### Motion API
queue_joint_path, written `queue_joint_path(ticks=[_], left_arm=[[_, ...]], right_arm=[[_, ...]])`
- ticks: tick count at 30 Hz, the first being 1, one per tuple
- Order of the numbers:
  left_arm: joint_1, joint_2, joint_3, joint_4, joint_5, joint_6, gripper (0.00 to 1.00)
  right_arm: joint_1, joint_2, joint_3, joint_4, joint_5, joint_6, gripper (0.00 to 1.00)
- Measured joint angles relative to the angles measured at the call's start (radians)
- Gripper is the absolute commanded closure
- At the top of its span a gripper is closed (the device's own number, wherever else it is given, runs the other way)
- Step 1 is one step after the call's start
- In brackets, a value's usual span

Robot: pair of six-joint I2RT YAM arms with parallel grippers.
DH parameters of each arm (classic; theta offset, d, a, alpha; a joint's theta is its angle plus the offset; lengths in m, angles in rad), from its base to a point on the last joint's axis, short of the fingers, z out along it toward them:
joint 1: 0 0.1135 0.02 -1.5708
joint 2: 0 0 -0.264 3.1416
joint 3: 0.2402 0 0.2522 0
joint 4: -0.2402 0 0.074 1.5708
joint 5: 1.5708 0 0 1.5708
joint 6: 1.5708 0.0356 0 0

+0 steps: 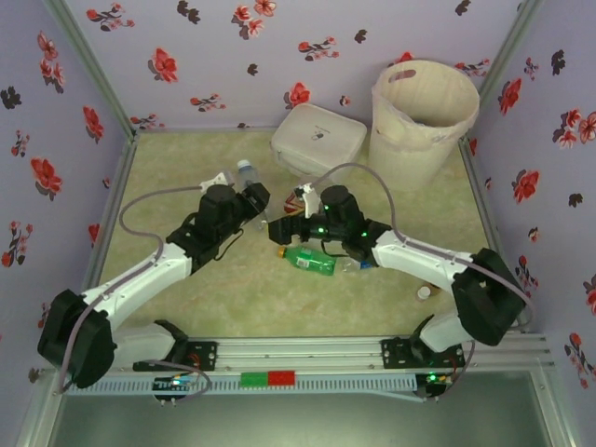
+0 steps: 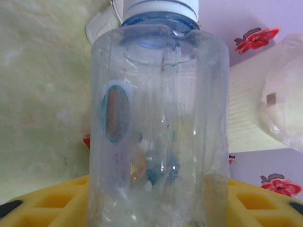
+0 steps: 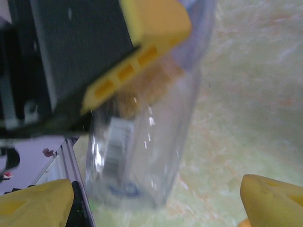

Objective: Put the plastic bottles in the bin

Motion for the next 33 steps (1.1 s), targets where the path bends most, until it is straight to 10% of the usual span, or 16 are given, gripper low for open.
queue_joint_path(ticks=[9, 18, 24, 33], left_arm=[[-0.006, 0.06, -0.055, 0.179, 0.048, -0.109, 0.44], [-0.013, 0.064, -0.071, 0.227, 0.054, -0.134, 0.42], [-0.018, 0.055, -0.075, 0.226, 0.062, -0.147, 0.02], [0.008, -0.088, -0.08, 0.111, 0.039, -0.09, 0.0]], right_arm=[[0.011, 0.077, 0.01, 0.048, -0.019, 0.024, 0.24], [0.016, 0.095, 0.01, 0.058, -0.014, 0.026, 0.58], [0.017, 0.095, 0.016, 0.041, 0.004, 0.008, 0.61], [0.0, 0.052, 0.035, -0.098, 0.09, -0.055, 0.61]])
